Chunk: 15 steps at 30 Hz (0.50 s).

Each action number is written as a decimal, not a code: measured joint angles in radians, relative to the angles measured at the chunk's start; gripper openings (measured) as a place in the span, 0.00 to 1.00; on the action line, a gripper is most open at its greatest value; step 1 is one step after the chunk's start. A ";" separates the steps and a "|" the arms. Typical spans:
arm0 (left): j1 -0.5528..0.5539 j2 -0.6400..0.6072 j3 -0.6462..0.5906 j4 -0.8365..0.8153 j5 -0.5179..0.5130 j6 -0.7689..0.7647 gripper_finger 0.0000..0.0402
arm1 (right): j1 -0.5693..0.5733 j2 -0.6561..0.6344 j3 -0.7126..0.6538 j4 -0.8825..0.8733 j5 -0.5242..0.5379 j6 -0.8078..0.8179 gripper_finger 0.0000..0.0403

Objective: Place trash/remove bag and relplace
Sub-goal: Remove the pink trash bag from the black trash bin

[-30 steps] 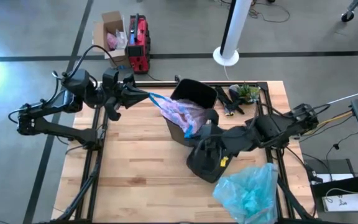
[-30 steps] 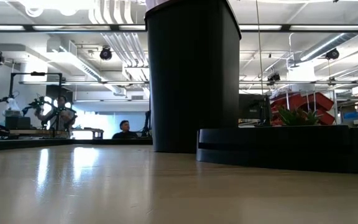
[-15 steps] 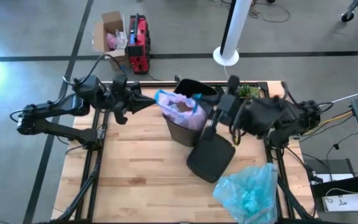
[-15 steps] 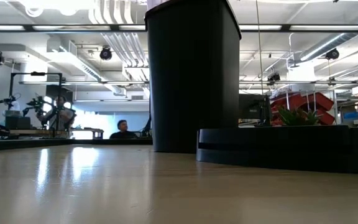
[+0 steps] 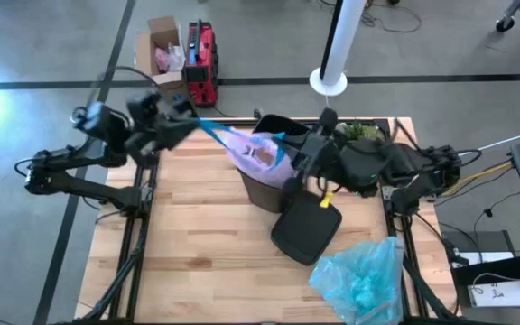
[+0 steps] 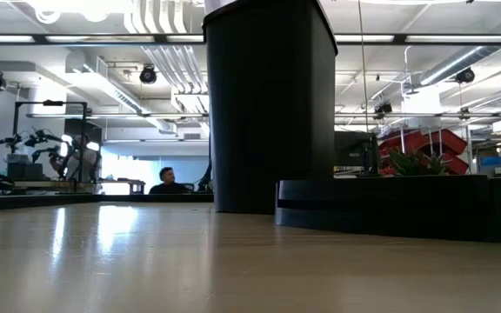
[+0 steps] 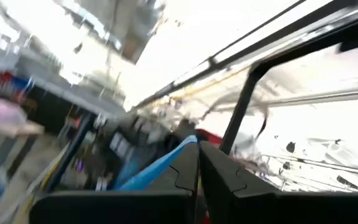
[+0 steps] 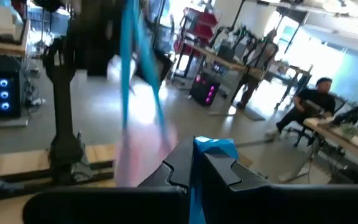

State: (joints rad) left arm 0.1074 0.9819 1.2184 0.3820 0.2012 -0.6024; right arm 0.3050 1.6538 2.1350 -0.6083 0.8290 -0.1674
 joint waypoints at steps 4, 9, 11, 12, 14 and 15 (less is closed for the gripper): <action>-0.001 0.015 0.072 -0.026 0.010 0.035 0.00 | 0.000 0.012 -0.027 0.007 -0.002 0.032 0.01; -0.011 0.031 0.052 -0.096 0.019 0.035 0.00 | 0.000 0.013 -0.035 0.107 -0.036 0.011 0.01; -0.026 0.042 0.012 -0.090 0.019 0.013 0.00 | 0.004 0.009 -0.029 0.191 -0.037 -0.060 0.01; -0.036 0.048 -0.012 -0.085 0.019 -0.002 0.00 | 0.007 0.008 -0.020 0.244 -0.043 -0.104 0.01; -0.057 0.065 -0.055 -0.054 0.019 -0.028 0.00 | 0.013 0.005 0.005 0.359 -0.044 -0.197 0.01; -0.065 0.072 -0.078 -0.025 0.019 -0.042 0.00 | 0.017 0.003 0.020 0.411 -0.046 -0.240 0.01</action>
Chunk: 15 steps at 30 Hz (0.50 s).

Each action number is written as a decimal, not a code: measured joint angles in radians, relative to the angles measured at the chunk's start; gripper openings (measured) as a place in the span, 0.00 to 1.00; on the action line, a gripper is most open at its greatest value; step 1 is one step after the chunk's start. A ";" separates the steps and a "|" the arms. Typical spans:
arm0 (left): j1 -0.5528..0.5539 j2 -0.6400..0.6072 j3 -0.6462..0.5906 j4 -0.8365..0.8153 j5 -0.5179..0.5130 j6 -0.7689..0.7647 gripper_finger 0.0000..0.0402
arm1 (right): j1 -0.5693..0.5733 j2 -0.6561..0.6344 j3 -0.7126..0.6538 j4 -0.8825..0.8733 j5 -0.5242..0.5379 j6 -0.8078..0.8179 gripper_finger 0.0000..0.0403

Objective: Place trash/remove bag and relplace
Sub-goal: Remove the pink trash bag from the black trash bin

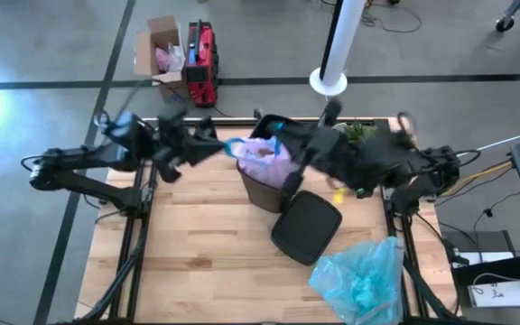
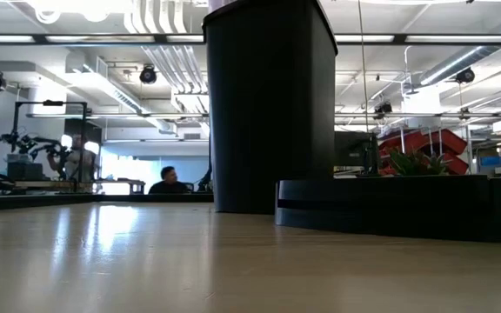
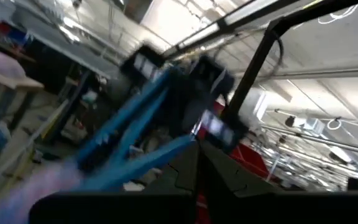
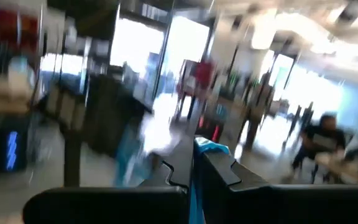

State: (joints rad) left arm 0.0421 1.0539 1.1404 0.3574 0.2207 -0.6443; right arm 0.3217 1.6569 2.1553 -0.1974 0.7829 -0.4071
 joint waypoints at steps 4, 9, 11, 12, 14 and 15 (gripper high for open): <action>-0.014 0.035 -0.034 0.193 0.002 -0.071 0.00 | 0.005 -0.005 0.051 0.055 -0.048 -0.072 0.01; -0.013 0.052 0.036 0.413 0.002 -0.098 0.00 | 0.005 0.003 0.048 -0.055 -0.059 -0.016 0.01; -0.014 0.054 0.089 0.397 0.002 -0.080 0.00 | -0.001 0.017 0.048 -0.105 -0.059 0.027 0.01; -0.014 0.056 0.115 0.376 0.002 -0.064 0.00 | -0.002 0.026 0.048 -0.125 -0.058 0.049 0.01; -0.016 0.057 0.160 0.321 0.013 -0.035 0.00 | -0.006 0.053 0.048 -0.135 -0.058 0.075 0.01; -0.016 0.057 0.178 0.284 0.023 -0.019 0.00 | -0.006 0.067 0.048 -0.136 -0.058 0.075 0.01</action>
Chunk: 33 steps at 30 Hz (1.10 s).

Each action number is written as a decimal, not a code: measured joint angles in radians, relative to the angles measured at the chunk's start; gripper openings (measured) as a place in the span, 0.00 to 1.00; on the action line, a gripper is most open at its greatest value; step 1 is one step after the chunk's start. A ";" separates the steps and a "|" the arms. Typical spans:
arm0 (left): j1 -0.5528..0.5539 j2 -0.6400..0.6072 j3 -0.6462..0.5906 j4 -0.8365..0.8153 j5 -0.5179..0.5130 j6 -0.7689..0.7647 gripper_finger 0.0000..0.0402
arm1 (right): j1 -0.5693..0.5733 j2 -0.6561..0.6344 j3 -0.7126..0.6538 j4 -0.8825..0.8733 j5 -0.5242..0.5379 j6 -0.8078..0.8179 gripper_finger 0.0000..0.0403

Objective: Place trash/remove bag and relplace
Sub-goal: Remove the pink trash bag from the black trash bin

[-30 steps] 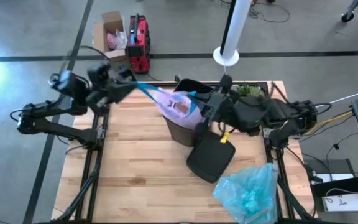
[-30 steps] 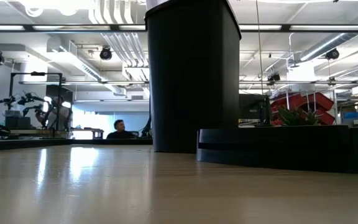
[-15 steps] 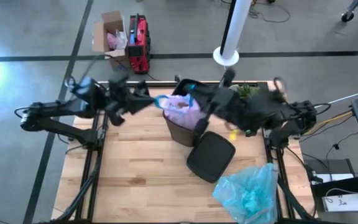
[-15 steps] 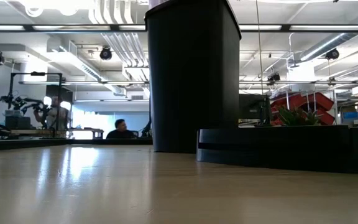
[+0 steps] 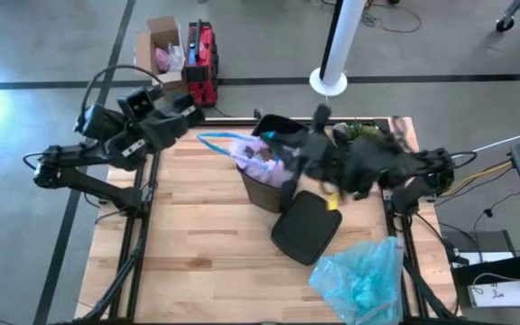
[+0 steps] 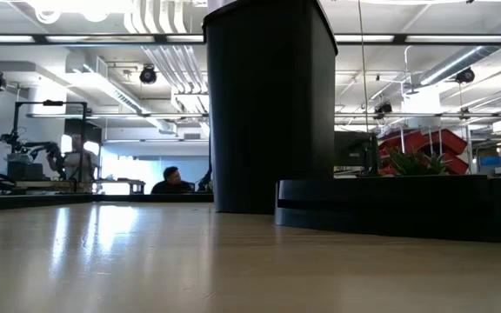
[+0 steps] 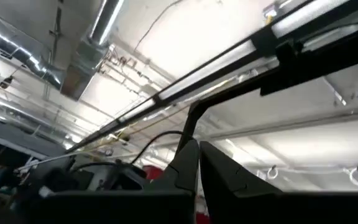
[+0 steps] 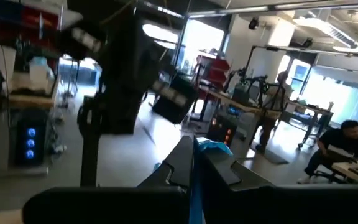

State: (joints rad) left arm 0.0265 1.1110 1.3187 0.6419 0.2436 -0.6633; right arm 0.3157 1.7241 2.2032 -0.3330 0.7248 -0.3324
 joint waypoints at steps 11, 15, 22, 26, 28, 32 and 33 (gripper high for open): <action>0.000 -0.137 0.118 -0.662 -0.023 0.305 0.02 | 0.003 -0.011 -0.002 -0.012 0.046 -0.058 0.01; 0.000 -0.226 0.140 -0.961 -0.169 0.467 0.07 | 0.003 -0.044 -0.002 -0.014 0.047 -0.062 0.01; 0.000 -0.318 0.017 -1.136 -0.233 0.447 0.13 | 0.003 -0.072 0.000 -0.029 0.056 -0.073 0.01; 0.000 -0.318 -0.110 -1.106 -0.256 0.443 0.16 | 0.003 -0.081 0.000 -0.029 0.056 -0.079 0.01; 0.000 -0.315 -0.166 -1.059 -0.266 0.449 0.18 | 0.003 -0.085 0.000 -0.029 0.056 -0.079 0.01; 0.002 -0.304 -0.263 -0.955 -0.289 0.484 0.24 | 0.003 -0.086 0.000 -0.029 0.055 -0.071 0.01; 0.002 -0.305 -0.275 -0.912 -0.289 0.491 0.26 | 0.005 -0.086 0.000 -0.030 0.055 -0.071 0.01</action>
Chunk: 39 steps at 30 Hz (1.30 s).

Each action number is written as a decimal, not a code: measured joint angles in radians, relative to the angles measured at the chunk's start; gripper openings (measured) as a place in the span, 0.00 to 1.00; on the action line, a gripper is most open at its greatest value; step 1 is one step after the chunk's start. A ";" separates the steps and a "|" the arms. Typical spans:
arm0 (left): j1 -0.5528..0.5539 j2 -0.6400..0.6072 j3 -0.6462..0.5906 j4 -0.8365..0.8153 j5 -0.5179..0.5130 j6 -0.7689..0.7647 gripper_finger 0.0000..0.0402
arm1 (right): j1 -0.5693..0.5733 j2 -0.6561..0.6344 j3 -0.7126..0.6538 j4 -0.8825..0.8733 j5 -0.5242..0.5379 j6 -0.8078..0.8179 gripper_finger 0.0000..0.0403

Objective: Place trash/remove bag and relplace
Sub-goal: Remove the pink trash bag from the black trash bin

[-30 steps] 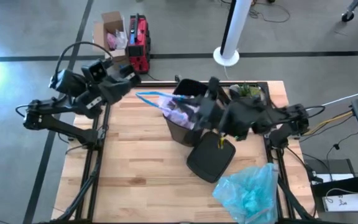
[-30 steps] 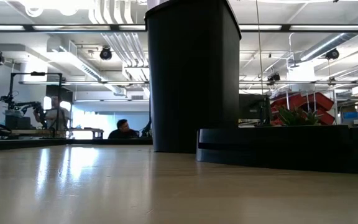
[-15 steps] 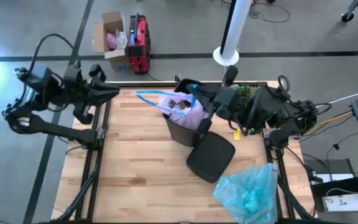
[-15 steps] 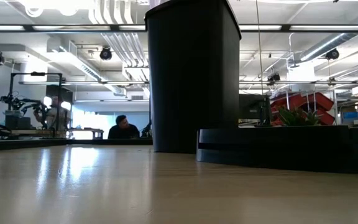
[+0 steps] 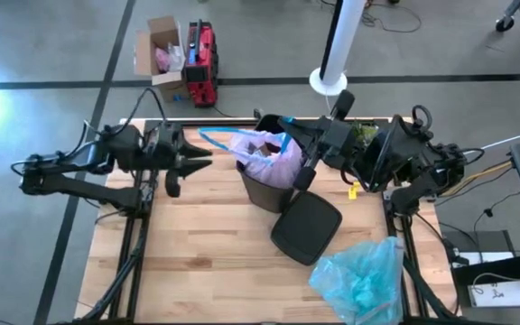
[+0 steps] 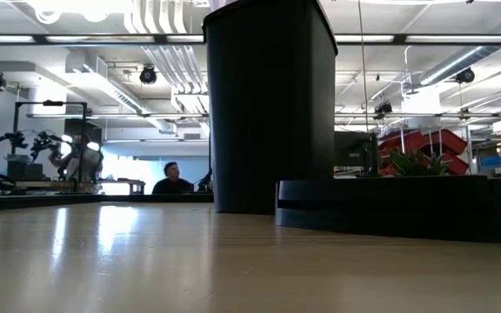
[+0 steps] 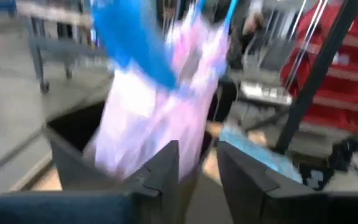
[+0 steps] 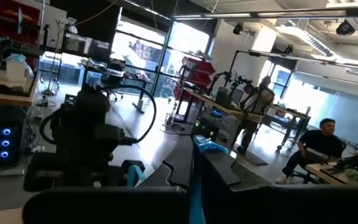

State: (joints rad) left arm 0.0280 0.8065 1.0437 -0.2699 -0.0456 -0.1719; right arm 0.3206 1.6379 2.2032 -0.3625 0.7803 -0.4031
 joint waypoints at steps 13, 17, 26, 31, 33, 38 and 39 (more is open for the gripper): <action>0.003 0.028 -0.043 0.188 -0.049 0.083 0.51 | 0.002 0.000 0.000 -0.002 -0.001 0.012 0.01; 0.003 0.032 -0.045 0.241 -0.048 0.086 0.52 | 0.002 0.000 0.000 -0.002 -0.001 0.012 0.01; 0.003 0.067 -0.044 0.326 -0.006 0.074 0.45 | 0.002 0.000 0.000 -0.002 -0.002 0.011 0.01; 0.003 0.123 -0.044 0.402 0.082 0.029 0.40 | 0.002 0.000 0.000 -0.007 -0.002 0.011 0.01; 0.003 0.138 -0.044 0.471 0.111 0.012 0.38 | 0.002 0.000 0.000 -0.011 -0.002 0.011 0.01; 0.001 0.149 -0.022 0.591 0.141 -0.005 0.33 | 0.002 0.000 0.000 -0.065 -0.002 0.058 0.01; 0.001 0.148 -0.004 0.600 0.142 -0.006 0.32 | 0.002 0.000 0.000 -0.081 -0.002 0.076 0.01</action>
State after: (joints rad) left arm 0.0292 0.9541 1.0397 0.3303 0.0961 -0.1783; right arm 0.3225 1.6379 2.2028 -0.4432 0.7779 -0.3268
